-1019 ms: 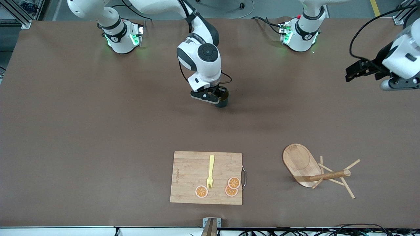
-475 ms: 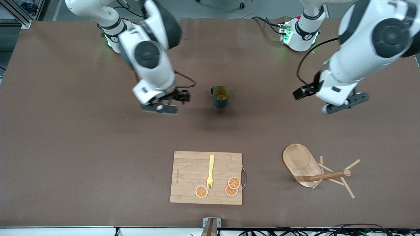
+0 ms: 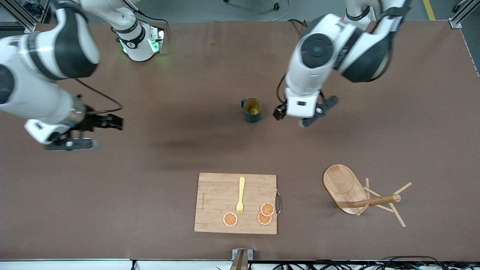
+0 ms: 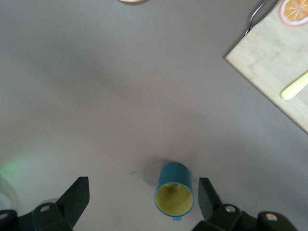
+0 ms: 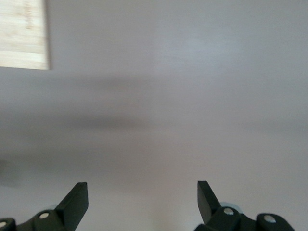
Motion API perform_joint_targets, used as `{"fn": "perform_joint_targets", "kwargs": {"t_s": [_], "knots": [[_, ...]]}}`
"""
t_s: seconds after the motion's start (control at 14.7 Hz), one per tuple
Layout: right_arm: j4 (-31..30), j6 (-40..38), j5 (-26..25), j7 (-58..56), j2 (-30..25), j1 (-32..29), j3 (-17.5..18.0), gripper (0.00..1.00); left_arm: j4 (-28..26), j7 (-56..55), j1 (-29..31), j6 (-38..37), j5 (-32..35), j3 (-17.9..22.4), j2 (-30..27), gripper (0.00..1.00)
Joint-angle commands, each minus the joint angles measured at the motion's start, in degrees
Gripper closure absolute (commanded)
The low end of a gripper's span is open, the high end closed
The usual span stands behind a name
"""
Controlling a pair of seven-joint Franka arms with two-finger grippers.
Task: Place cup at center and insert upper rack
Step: 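Lower the left gripper over the mug handle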
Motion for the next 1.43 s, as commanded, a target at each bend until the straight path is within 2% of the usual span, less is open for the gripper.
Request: {"fn": "perform_joint_targets", "kwargs": {"t_s": [0.0, 0.14, 0.34, 0.54, 0.75, 1.15, 1.36], "knots": [[0.8, -2.6, -1.6, -3.4, -1.7, -4.7, 1.6, 0.0, 0.4, -12.5, -7.9, 1.5, 5.9, 0.4, 4.0, 0.0], [3.2, -5.0, -3.5, -3.3, -1.5, -5.6, 1.6, 0.0, -0.1, -23.1, -13.3, 4.5, 8.8, 0.4, 6.6, 0.0], [7.1, -7.0, -3.8, -3.4, -1.2, -8.5, 1.7, 0.0, -0.2, -34.7, -20.7, 4.7, 13.9, 0.4, 9.4, 0.0], [9.6, -9.6, -3.8, -3.3, -1.2, -9.2, 1.6, 0.0, -0.3, -47.0, -27.4, 4.2, 23.4, 0.4, 13.8, 0.03], [9.7, -9.7, -3.4, -3.3, -1.1, -11.1, 1.8, 0.0, -0.2, -54.6, -32.6, 4.2, 32.7, 0.4, 18.3, 0.04], [9.9, -9.7, -2.6, -2.4, -0.8, -10.9, 1.8, 0.0, -0.3, -64.0, -36.0, 2.0, 45.5, 0.6, 24.9, 0.12], [9.4, -11.1, -2.5, -2.4, -1.1, -10.6, 2.2, 0.0, -0.2, -67.6, -36.1, 1.6, 48.3, 0.7, 26.5, 0.16]]}}
